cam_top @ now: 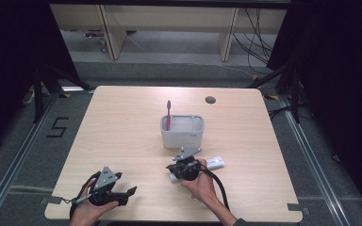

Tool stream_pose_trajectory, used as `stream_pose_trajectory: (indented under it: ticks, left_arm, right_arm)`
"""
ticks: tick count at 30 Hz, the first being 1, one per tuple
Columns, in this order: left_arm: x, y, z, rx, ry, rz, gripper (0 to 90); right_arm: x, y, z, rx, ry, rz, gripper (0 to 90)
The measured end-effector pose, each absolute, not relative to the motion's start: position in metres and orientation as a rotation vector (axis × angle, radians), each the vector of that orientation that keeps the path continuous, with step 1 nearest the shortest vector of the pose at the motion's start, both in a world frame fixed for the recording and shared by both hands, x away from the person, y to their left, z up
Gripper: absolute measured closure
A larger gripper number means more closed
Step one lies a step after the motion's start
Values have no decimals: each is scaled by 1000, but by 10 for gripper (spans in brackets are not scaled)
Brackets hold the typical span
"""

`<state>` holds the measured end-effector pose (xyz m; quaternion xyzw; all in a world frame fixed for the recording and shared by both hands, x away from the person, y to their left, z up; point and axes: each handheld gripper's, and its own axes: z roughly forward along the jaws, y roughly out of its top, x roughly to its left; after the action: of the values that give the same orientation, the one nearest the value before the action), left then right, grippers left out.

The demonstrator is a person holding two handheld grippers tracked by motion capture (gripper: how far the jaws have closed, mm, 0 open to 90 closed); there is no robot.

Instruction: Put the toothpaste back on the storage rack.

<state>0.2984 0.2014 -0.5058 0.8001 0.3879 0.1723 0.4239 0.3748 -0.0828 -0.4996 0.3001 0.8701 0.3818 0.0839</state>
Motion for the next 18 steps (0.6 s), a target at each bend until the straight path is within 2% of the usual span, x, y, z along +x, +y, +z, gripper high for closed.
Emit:
stream_pose_trajectory:
  ticks: [9,18]
  left_arm:
    - [297,205,-506,2046,948,439,228]
    - [297,203,-507,2046,952,432,230]
  right_arm:
    - [361,-86,-498,880,2624,1095,900]
    - [341,-110,-496,858,2659,1078,900]
